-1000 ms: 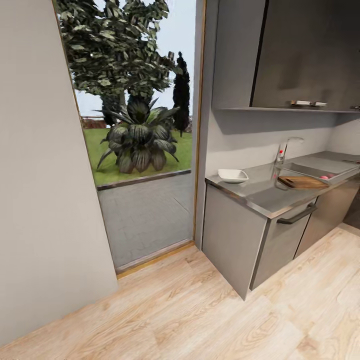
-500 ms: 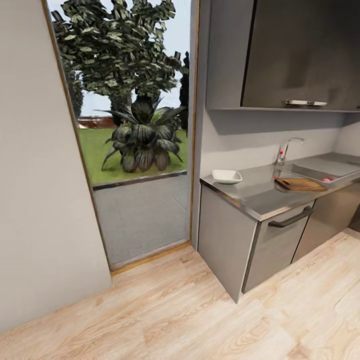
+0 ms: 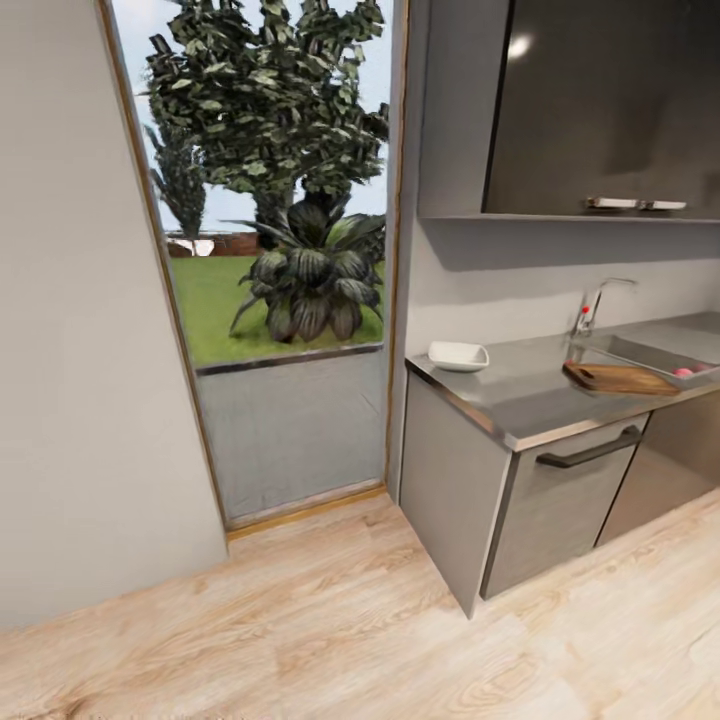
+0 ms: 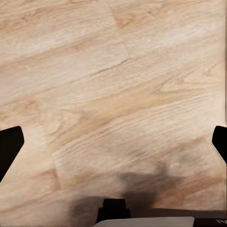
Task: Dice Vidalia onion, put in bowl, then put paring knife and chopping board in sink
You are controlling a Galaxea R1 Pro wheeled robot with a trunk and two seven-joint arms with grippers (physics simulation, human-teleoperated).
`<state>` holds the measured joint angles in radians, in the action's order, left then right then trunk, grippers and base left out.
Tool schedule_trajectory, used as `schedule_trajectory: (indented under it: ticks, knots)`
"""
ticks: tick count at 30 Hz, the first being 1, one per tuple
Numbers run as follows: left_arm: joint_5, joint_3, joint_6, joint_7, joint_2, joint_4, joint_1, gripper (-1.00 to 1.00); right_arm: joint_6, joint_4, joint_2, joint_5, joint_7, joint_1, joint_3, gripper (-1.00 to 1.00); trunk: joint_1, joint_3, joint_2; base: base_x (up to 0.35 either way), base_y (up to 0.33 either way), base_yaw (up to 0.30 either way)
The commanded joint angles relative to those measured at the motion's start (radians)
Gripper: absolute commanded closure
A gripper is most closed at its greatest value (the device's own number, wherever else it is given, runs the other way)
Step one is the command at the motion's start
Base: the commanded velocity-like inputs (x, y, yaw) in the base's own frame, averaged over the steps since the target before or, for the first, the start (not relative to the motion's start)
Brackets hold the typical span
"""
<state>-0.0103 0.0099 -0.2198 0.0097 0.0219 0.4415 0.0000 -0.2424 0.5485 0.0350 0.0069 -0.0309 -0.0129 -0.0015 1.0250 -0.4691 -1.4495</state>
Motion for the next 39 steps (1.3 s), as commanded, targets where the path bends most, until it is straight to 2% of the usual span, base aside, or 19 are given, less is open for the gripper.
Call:
schedule_trajectory:
  ticks: [1,20,39]
  knots:
    - [-0.001,0.001,-0.002,0.001,0.000,0.001,0.000,-1.00,-0.003,-0.001,0.000,0.001,-0.003,-0.001,0.000,-1.00,0.000,-0.001,0.000,0.000,-0.323,0.219]
    - [-0.001,-0.002,-0.004,0.000,-0.014,-0.013,0.000,-1.00,-0.003,-0.001,-0.001,0.001,-0.002,0.000,0.000,-1.00,0.000,-0.001,0.000,-0.006,-0.323,0.240]
    - [0.002,-0.003,-0.003,0.001,-0.016,-0.015,0.000,-1.00,-0.003,-0.001,-0.001,0.001,-0.001,-0.001,0.000,-1.00,0.000,-0.001,0.000,-0.075,-0.323,0.021]
